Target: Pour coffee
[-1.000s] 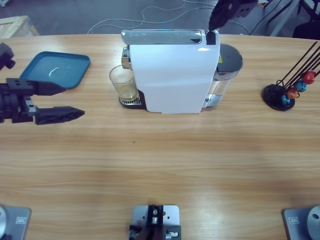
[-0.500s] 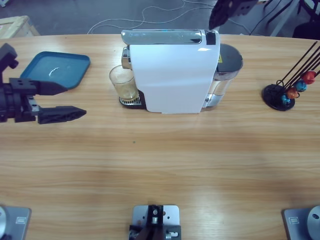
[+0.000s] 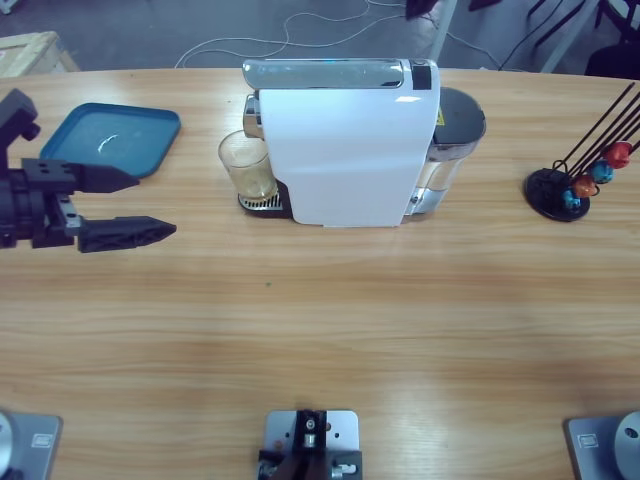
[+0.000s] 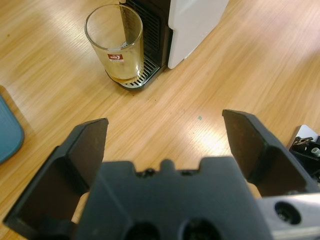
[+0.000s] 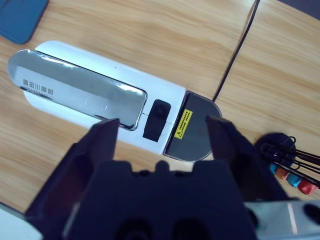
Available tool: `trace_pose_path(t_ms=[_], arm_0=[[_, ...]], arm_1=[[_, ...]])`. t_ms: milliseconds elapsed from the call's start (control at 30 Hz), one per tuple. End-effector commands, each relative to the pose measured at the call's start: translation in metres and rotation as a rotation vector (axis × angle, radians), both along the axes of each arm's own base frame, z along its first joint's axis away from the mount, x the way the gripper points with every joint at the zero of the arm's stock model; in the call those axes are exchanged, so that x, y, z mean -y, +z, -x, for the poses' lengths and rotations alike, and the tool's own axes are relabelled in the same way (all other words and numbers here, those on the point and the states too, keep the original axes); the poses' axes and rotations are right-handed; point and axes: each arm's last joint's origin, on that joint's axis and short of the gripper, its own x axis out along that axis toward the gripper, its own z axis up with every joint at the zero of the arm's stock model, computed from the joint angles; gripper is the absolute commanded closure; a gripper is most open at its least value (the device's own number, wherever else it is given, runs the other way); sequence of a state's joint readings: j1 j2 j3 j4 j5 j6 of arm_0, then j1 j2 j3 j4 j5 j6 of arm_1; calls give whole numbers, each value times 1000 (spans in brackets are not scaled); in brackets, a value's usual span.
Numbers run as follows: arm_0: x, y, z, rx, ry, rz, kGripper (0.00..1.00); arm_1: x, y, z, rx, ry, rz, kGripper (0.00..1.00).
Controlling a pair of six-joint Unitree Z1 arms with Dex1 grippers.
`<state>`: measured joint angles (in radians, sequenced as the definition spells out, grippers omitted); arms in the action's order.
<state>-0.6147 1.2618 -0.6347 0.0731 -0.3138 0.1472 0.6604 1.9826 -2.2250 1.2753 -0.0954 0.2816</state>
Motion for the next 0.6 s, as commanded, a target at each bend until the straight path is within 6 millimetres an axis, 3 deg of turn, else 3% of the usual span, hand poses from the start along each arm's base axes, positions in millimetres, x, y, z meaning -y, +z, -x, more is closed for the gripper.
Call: trace_pose_path(t_ms=[33, 233, 367, 500, 600], arm_0=[[1, -7, 4, -14, -30, -5, 0], [0, -6, 4, -9, -27, -4, 0], [4, -10, -1, -26, -31, -15, 0], [2, -8, 1, -16, -27, -12, 0], [-3, -5, 8, 0, -30, 4, 0]], arm_1=[[1, -13, -3, -53, -8, 12, 0], [3, -12, -1, -57, -10, 14, 0], [11, -1, 8, -24, -19, 9, 0], [23, 15, 30, 41, -9, -34, 0], [34, 19, 57, 92, 14, -77, 0]])
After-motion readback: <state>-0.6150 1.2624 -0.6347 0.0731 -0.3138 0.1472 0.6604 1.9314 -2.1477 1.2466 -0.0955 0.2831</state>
